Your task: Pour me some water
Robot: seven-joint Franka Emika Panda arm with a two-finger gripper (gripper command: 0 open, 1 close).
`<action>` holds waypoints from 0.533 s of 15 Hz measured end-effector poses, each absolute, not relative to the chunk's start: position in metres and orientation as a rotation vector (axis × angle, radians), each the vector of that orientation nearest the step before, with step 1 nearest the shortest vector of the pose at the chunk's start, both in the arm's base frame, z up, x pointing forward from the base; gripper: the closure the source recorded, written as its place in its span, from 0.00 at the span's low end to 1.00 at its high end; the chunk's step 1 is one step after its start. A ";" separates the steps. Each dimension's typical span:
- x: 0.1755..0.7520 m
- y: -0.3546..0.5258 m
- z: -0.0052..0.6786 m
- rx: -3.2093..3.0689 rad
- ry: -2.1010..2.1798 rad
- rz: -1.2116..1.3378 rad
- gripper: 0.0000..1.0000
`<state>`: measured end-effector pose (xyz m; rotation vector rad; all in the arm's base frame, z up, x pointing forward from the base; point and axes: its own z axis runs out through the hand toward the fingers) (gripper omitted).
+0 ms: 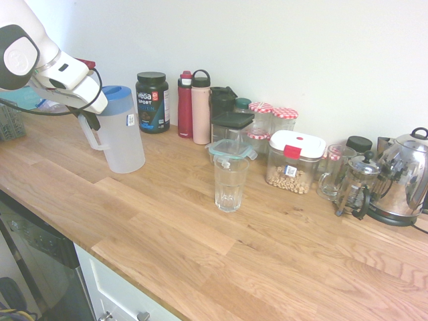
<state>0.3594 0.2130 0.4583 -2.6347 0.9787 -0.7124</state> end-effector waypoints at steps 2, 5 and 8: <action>0.357 0.216 0.450 -2.647 0.993 -0.689 0.00; 0.355 0.218 0.446 -2.642 1.016 -0.673 0.00; 0.353 0.216 0.452 -2.637 1.028 -0.679 0.00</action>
